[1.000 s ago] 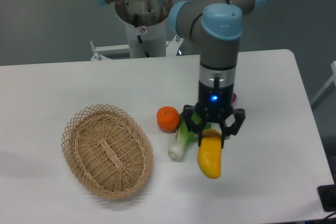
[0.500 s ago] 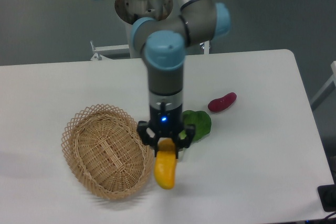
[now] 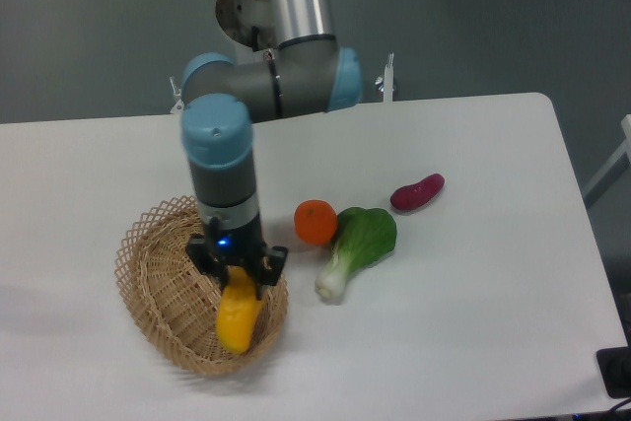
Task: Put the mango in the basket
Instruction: 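Carry the yellow mango over the wicker basket and lower it, then open the gripper to release the mango into the basket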
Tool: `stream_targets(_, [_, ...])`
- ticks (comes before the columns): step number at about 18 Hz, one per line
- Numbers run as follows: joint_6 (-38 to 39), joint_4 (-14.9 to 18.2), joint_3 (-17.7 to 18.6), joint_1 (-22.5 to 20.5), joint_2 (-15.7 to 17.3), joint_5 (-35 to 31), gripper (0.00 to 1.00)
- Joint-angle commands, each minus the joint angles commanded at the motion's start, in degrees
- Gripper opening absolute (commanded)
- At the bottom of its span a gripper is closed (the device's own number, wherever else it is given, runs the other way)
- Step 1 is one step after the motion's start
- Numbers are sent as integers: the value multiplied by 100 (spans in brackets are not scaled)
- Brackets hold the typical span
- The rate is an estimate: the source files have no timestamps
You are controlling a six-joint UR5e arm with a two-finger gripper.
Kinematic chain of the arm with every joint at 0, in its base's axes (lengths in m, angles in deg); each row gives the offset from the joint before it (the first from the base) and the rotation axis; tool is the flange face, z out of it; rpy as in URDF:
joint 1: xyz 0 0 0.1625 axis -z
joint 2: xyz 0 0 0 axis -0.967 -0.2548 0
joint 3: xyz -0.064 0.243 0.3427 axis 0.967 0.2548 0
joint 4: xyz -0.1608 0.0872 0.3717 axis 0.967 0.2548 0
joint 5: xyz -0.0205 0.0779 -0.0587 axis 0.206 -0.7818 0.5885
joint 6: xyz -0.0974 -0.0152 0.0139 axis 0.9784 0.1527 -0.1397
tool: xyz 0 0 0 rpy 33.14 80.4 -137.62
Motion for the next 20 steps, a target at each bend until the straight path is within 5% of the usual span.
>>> stream_targets(9, [-283, 0, 35, 185, -212, -220, 37])
stream_targets(10, [-283, 0, 26, 185, -194, -211, 44])
stream_targets(13, [-274, -9, 9, 185, -194, -246, 86])
stream_targets(15, [-274, -9, 9, 176, -176, -299, 100])
stream_targets(20, [-265, 17, -62, 123, -71, -334, 100])
